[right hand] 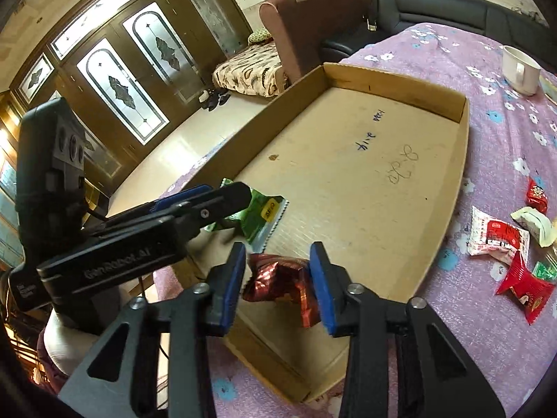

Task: Organize snacks
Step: 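Carry both snacks over the cardboard tray and open both grippers, then grasp the red-and-white wrapped sweet with the left gripper while the right gripper grasps a red packet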

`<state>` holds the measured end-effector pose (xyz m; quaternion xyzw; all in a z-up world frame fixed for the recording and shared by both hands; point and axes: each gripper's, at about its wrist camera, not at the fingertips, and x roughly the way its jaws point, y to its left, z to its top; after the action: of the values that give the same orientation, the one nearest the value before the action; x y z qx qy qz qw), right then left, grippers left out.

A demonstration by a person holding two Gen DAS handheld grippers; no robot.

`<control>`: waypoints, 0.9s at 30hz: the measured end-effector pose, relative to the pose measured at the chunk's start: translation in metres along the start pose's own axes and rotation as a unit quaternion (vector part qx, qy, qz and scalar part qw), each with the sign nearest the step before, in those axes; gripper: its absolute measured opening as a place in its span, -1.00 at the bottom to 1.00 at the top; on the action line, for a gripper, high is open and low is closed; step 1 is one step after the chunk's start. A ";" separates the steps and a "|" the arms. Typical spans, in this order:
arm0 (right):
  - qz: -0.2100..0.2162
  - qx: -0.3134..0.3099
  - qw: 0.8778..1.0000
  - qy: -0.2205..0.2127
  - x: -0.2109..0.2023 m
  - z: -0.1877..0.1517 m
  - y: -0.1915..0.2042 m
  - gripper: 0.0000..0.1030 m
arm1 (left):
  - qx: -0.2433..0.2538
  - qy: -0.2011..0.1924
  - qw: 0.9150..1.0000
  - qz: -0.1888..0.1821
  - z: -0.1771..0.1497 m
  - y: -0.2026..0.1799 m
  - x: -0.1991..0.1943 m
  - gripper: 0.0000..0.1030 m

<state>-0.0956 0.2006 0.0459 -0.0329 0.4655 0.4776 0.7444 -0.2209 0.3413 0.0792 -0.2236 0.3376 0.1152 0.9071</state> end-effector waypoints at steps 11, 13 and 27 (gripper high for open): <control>-0.109 0.076 0.980 -0.151 -0.121 -0.030 -0.079 0.54 | 0.054 -0.096 0.993 -0.032 -0.006 -0.048 -0.033 0.40; -0.121 0.097 0.978 -0.140 -0.126 -0.033 -0.096 0.54 | 0.067 -0.107 0.991 -0.046 -0.010 -0.057 -0.034 0.40; -0.176 0.042 0.980 -0.085 -0.092 -0.033 -0.122 0.26 | 0.117 -0.037 0.989 -0.081 -0.023 -0.097 -0.022 0.40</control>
<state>-0.0373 0.0560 0.0458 -0.0422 0.4069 0.3207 0.8543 -0.2152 0.2438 0.1096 -0.1383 0.2955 0.0098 0.9452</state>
